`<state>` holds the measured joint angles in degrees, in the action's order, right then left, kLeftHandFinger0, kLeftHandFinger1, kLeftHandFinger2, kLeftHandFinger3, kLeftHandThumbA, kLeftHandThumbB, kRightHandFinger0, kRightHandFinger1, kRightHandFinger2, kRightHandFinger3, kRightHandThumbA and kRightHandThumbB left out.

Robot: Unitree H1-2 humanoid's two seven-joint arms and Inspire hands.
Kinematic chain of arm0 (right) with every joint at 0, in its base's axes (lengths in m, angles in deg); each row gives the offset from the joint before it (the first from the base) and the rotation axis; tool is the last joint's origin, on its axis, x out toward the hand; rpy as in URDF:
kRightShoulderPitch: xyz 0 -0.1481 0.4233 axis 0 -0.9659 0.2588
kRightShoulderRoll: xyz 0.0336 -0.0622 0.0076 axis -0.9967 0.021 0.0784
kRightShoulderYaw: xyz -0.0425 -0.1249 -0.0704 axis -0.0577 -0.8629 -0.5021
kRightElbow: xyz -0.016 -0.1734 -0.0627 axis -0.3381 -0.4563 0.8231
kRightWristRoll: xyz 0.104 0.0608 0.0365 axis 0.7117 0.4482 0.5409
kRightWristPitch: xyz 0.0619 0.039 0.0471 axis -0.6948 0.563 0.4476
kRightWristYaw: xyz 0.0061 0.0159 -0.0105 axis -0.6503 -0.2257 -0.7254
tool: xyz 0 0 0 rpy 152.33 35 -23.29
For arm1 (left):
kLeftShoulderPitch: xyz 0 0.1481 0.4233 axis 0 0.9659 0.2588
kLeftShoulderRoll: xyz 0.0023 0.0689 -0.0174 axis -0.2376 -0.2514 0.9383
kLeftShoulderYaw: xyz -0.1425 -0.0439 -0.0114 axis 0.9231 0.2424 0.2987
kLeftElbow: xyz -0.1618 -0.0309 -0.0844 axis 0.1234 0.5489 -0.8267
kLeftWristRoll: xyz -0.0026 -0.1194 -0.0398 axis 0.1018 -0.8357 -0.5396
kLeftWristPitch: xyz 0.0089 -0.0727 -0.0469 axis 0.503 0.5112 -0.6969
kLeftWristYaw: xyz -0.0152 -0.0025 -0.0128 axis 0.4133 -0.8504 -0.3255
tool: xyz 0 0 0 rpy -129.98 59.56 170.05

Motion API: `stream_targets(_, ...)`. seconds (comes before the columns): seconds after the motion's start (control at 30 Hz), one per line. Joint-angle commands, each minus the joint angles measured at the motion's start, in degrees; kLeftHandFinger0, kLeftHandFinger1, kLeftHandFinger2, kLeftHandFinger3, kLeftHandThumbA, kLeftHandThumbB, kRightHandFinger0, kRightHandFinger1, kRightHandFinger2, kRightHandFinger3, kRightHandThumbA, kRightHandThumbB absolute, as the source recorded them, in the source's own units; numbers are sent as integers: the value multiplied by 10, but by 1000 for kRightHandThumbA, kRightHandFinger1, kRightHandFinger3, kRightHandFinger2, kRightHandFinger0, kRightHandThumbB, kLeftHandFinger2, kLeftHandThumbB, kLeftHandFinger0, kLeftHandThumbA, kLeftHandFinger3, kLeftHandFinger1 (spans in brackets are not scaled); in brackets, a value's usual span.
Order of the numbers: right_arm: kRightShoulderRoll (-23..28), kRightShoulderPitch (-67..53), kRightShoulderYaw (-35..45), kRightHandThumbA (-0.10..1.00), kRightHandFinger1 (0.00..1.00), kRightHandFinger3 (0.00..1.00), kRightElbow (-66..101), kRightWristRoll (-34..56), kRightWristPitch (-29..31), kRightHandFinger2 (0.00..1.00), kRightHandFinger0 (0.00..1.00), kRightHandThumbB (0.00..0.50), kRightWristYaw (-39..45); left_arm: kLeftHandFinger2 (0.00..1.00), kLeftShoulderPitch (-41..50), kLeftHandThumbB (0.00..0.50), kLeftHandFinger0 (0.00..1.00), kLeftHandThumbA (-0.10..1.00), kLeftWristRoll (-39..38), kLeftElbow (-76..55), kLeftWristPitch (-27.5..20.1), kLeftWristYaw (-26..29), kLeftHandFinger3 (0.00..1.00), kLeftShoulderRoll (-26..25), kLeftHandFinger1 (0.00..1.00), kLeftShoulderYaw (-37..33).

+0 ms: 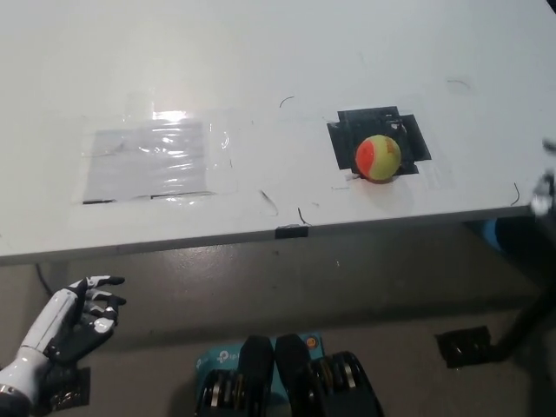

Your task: The robot uses right hand to squeeze a small tennis ball placed on the black area of the table

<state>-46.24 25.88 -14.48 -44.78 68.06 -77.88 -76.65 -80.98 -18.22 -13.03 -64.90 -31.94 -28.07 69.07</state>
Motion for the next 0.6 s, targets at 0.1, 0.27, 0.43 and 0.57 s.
stream_targets(0.1,46,136,-41,45,0,682,12,-49,-20,63,0,219,19,594,4,72,361,431,9,-20,-7,-11,707,-9,472,0)
stream_targets(0.27,30,187,-67,3,142,671,-7,-79,-64,265,161,201,3,608,0,64,372,440,13,-22,-6,-15,709,-13,488,4)
stream_targets(0.43,34,224,-128,149,654,955,-44,-109,-121,748,542,325,42,604,1,74,370,433,9,-24,-3,-19,699,-11,482,6)
stream_targets(0.57,57,236,-188,328,1000,1000,-52,-141,-166,1000,997,392,82,599,-2,82,368,450,11,-20,-3,-21,700,-11,477,6)
